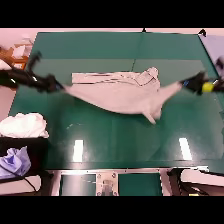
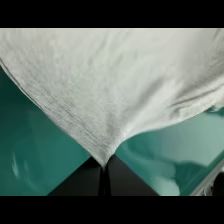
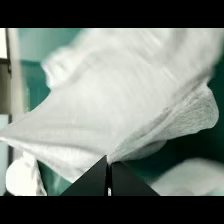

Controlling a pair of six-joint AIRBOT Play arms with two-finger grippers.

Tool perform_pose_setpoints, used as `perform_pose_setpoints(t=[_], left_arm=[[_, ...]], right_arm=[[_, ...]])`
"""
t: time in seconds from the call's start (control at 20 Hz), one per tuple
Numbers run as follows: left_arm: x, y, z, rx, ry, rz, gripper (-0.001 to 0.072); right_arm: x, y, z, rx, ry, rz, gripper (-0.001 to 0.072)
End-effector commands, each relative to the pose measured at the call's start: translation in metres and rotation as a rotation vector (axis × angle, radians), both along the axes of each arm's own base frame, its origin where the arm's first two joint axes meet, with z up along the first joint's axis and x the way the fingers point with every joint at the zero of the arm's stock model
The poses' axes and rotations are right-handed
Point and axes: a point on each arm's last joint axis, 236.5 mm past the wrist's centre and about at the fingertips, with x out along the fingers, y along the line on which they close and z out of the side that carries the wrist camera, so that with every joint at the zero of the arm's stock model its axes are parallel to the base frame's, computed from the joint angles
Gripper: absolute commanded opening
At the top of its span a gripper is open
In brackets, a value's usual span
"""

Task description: Fold the shirts.

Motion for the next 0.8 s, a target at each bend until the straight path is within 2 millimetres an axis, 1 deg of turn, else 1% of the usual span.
perform_pose_setpoints(t=[0.0,0.05,0.1,0.15,0.2,0.25,0.3,0.35,0.4,0.45,0.5,0.55,0.6,0.65,0.7,0.75], left_arm=[[-0.009,-0.01,0.171,0.005,-0.425,0.026,0.0023],[-0.021,-0.011,0.221,0.022,-0.568,0.046,0.0023],[-0.039,-0.012,0.273,0.039,-0.722,0.075,0.0023],[-0.06,-0.012,0.317,0.056,-0.858,0.109,0.0023],[-0.087,-0.012,0.36,0.067,-0.992,0.144,0.0023],[-0.112,-0.012,0.392,0.084,-1.099,0.173,0.0023],[-0.14,-0.012,0.419,0.102,-1.197,0.2,0.0023],[-0.164,-0.011,0.439,0.129,-1.274,0.224,0.0024],[-0.181,-0.007,0.449,0.168,-1.322,0.244,0.0023],[-0.195,-0.004,0.455,0.208,-1.357,0.264,0.0024],[-0.202,0.001,0.457,0.249,-1.373,0.286,0.0023],[-0.201,0.009,0.453,0.283,-1.355,0.313,0.0023],[-0.197,0.017,0.445,0.312,-1.318,0.336,0.0023],[-0.186,0.025,0.432,0.337,-1.262,0.353,0.0023],[-0.172,0.03,0.414,0.35,-1.195,0.348,0.0023],[-0.154,0.032,0.393,0.352,-1.124,0.329,0.0023]], right_arm=[[-0.016,0.026,0.196,-0.094,-0.451,-0.002,0.001],[-0.03,0.031,0.241,-0.165,-0.572,-0.027,0.001],[-0.048,0.038,0.282,-0.229,-0.686,-0.059,0.001],[-0.07,0.042,0.322,-0.291,-0.8,-0.11,0.001],[-0.092,0.045,0.355,-0.351,-0.899,-0.174,0.001],[-0.112,0.045,0.38,-0.409,-0.974,-0.241,0.001],[-0.131,0.045,0.397,-0.466,-1.032,-0.307,0.001],[-0.148,0.044,0.41,-0.539,-1.076,-0.373,0.001],[-0.161,0.042,0.419,-0.612,-1.103,-0.428,0.001],[-0.171,0.04,0.423,-0.672,-1.117,-0.467,0.001],[-0.177,0.038,0.425,-0.714,-1.123,-0.49,0.001],[-0.178,0.037,0.423,-0.73,-1.117,-0.494,0.001],[-0.174,0.035,0.418,-0.73,-1.099,-0.488,0.001],[-0.165,0.028,0.407,-0.712,-1.063,-0.484,0.001],[-0.153,0.018,0.389,-0.682,-1.011,-0.48,0.001],[-0.137,0.008,0.366,-0.633,-0.951,-0.473,0.001]])
